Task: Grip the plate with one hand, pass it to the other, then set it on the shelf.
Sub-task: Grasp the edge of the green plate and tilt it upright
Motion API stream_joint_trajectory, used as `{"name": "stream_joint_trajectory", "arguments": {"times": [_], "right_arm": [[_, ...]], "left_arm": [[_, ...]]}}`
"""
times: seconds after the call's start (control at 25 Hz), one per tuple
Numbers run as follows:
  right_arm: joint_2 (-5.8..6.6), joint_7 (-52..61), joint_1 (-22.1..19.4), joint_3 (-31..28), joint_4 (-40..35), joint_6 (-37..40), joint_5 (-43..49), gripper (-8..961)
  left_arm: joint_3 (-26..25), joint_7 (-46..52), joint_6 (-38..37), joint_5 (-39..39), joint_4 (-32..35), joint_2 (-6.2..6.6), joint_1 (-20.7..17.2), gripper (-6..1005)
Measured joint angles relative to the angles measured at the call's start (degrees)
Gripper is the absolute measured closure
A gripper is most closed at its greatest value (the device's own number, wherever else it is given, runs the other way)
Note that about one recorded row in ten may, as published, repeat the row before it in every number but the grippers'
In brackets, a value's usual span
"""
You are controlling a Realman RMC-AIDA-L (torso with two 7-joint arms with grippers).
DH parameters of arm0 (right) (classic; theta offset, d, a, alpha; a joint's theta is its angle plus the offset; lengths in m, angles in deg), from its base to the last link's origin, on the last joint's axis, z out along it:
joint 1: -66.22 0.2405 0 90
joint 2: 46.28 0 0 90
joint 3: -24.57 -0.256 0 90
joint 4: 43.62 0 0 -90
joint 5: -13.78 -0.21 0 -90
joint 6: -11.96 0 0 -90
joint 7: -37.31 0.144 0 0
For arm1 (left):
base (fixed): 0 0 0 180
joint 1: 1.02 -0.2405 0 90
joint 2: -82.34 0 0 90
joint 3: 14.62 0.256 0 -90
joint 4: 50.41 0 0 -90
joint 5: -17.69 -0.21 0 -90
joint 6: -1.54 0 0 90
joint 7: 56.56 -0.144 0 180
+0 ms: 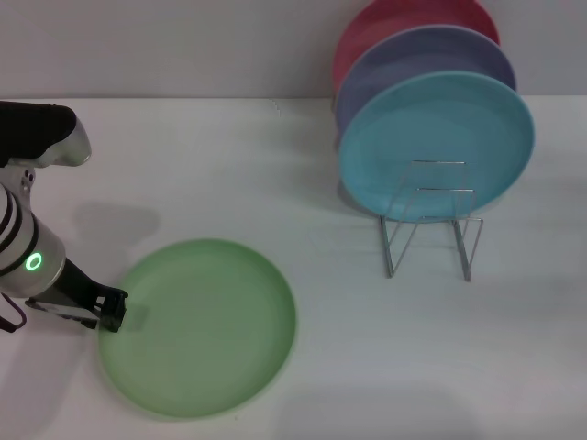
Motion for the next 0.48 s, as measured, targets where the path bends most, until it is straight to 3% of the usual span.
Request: {"name": "stream_joint_trajectory", "arguments": {"times": [0.48], "right_arm": [[-0.09,0.0,-0.31,0.0,0.15,0.02,0.0,314]], "left_arm": [[-0.13,-0.9,0.0,0.41,0.0,-0.01,0.04,790]]}}
